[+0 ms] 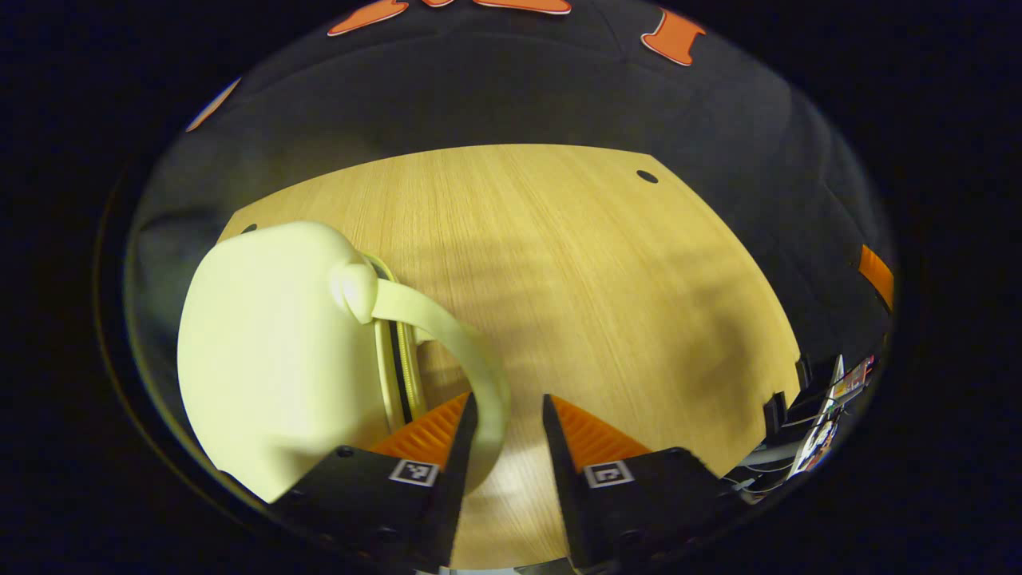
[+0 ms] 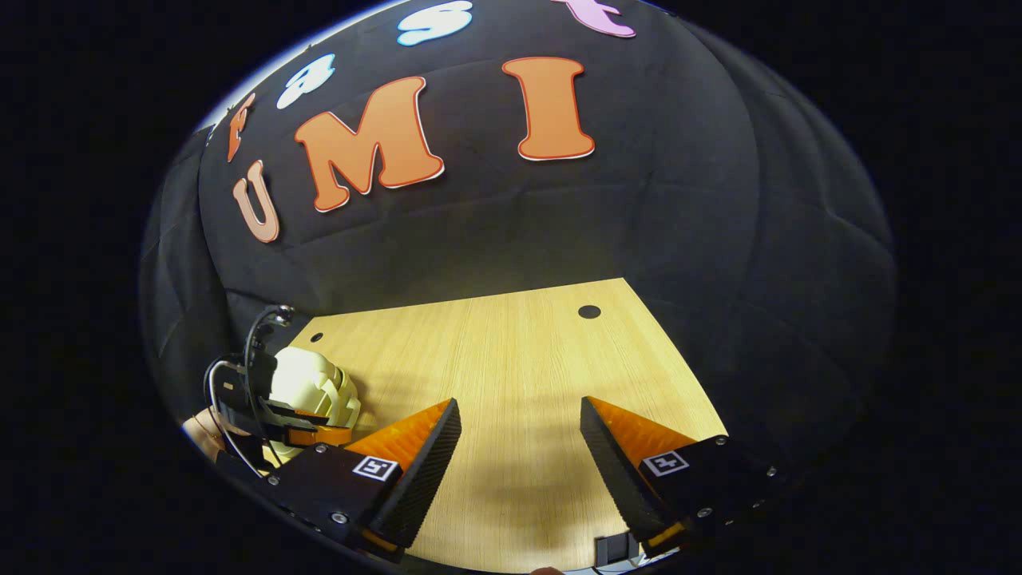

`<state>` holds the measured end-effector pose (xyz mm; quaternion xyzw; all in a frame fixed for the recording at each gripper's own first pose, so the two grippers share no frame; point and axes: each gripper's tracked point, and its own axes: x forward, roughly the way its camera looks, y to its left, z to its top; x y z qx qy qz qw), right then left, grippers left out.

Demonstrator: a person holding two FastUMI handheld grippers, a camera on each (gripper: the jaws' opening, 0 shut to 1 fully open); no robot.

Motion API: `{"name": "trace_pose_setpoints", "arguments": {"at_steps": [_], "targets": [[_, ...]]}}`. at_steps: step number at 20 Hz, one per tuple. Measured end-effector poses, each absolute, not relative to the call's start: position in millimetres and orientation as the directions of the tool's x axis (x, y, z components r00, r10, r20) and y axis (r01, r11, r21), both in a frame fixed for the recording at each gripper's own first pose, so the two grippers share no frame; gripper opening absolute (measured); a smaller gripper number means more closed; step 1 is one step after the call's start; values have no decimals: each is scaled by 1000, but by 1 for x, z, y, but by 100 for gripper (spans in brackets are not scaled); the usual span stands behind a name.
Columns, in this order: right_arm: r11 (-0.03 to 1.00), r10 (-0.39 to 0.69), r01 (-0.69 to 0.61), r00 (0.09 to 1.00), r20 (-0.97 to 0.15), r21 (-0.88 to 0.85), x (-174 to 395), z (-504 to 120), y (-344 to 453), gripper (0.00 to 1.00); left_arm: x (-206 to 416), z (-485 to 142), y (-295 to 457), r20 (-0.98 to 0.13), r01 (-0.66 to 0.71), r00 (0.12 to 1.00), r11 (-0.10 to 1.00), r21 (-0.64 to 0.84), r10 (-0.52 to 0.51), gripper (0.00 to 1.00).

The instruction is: First open the suitcase, pack the skin care products into it, and then close the suitcase.

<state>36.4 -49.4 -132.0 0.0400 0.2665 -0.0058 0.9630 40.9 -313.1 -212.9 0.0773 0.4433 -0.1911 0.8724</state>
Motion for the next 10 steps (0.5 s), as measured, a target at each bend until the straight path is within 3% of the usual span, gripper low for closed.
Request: {"name": "trace_pose_setpoints", "arguments": {"at_steps": [3,9,10], "targets": [[994,-3,57,865,-502,91,26,-129,-50,95,43,-177,-339,-752,424,606,905,28,-260,97],[994,-41,78,905,-424,71,11,-104,-48,96,55,-63,-418,-562,450,742,893,16,-364,95],[995,-42,76,914,-403,70,9,-97,-45,96,23,-41,-415,-528,446,765,895,20,-369,95]]}}
